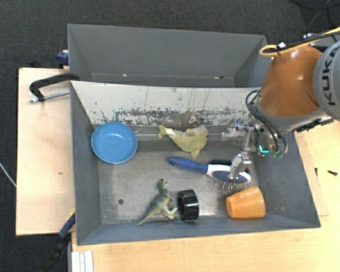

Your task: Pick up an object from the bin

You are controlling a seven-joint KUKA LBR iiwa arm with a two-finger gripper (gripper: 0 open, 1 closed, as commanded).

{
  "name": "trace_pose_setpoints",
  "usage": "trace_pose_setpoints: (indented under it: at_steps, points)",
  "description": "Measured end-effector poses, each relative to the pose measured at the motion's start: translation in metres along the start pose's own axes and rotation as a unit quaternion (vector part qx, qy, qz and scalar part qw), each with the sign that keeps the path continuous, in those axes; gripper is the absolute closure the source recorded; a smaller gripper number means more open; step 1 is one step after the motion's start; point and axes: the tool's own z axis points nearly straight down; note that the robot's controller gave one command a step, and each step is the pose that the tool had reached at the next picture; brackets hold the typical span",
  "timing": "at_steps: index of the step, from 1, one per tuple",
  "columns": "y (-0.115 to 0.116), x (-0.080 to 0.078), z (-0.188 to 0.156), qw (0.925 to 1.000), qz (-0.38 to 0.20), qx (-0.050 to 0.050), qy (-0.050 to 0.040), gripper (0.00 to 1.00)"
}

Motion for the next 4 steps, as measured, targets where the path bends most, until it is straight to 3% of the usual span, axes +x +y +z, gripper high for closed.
trace_pose_setpoints:
  at_steps: [1,4]
  points:
    - [-0.0096,-0.012,0.0727,0.9979,0.064,0.0,-0.0056,0.0]
    - [-0.0085,-0.0141,0.0687,0.998,0.063,0.001,-0.0037,0.0]
